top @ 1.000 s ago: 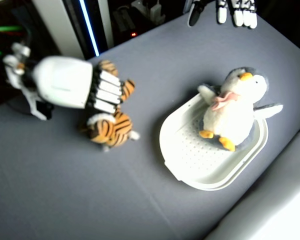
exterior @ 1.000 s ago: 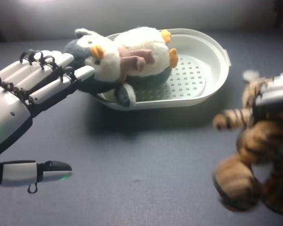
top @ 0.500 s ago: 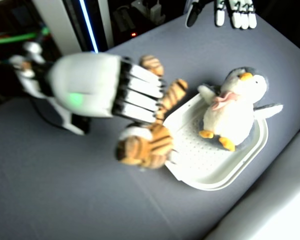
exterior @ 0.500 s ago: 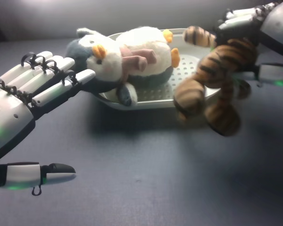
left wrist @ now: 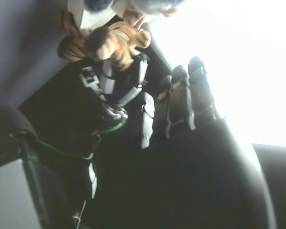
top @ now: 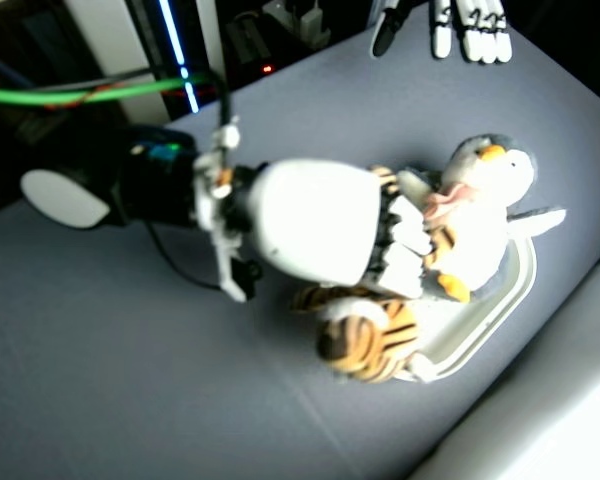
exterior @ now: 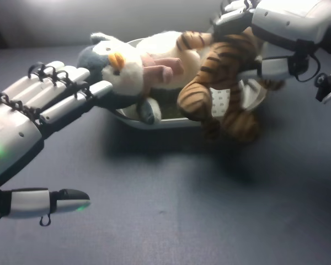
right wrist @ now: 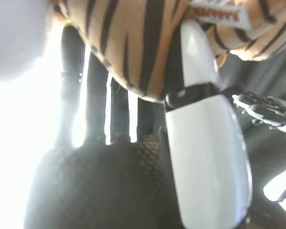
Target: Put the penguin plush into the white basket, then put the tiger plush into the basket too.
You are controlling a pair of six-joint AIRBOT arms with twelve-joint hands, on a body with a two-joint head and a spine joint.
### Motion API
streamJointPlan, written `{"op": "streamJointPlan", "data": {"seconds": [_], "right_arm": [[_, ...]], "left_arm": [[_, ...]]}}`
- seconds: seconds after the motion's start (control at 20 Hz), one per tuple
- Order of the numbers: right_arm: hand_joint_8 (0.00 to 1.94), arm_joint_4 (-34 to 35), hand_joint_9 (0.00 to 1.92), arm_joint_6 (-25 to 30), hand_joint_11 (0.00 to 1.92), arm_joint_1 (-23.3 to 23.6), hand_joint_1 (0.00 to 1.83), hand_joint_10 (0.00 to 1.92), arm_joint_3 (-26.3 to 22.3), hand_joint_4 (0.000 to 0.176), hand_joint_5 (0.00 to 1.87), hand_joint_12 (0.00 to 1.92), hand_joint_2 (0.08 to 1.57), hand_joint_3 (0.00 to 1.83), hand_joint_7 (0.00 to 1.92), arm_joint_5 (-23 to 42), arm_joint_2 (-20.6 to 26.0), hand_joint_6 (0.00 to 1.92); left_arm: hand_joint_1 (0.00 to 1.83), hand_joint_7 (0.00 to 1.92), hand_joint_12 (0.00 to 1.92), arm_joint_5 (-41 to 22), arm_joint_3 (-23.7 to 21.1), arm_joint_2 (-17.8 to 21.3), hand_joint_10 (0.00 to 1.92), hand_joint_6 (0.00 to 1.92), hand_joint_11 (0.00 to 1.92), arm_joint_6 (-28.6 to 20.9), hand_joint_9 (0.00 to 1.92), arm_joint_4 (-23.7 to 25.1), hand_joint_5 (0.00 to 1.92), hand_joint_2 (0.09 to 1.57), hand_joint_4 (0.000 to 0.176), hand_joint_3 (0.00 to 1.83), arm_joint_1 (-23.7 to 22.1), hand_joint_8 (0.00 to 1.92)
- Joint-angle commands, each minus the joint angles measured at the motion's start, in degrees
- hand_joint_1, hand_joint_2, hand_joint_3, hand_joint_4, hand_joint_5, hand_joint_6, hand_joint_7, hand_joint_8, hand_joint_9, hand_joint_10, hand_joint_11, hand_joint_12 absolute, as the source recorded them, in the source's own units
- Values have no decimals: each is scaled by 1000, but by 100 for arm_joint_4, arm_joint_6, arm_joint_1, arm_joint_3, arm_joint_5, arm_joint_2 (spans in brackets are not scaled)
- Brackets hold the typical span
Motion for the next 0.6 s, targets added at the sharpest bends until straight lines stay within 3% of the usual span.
{"op": "streamJointPlan", "data": {"seconds": [0.0,0.05,0.15,0.25,0.35,0.4,0.5,0.55], "right_arm": [[7,143,17,10,1,77,733,11,-63,173,44,128,963,0,24,671,41,4],[7,143,17,-11,1,77,733,11,-176,173,44,128,963,0,24,735,44,4],[0,143,0,-11,0,-74,566,0,-400,176,0,0,1012,17,0,922,190,0],[0,144,0,31,0,-309,553,0,-628,176,0,0,1022,18,0,1213,417,0],[0,271,0,271,0,-822,486,0,-895,176,0,0,1037,16,0,1793,725,0],[0,405,0,399,0,-1106,600,0,-1013,153,0,0,1050,14,0,2175,865,0],[0,653,0,616,0,-1707,514,0,-1276,88,0,0,1091,20,0,2883,1165,0],[0,739,0,692,0,-1898,462,0,-1379,125,0,0,1087,14,0,3119,1266,0]], "left_arm": [[768,12,0,-721,12,-6,0,3,0,-20,0,30,46,883,142,2,-62,4],[768,12,0,-753,6,-4,0,3,0,-28,0,29,46,883,142,2,-56,4],[787,4,0,-807,5,-1,0,2,0,-28,0,17,41,887,138,3,-27,0],[793,1,0,-848,2,16,0,1,0,-104,0,-10,40,888,137,3,15,0],[783,0,8,-955,-3,40,0,0,19,-111,0,-33,37,889,145,3,88,0],[794,0,13,-1009,-4,43,0,1,30,-111,0,-63,38,887,154,1,122,0],[819,13,47,-1130,-6,59,0,4,104,-225,0,-96,49,881,156,0,177,5],[816,13,45,-1175,-12,74,0,0,98,-240,0,-99,38,880,153,0,193,4]]}}
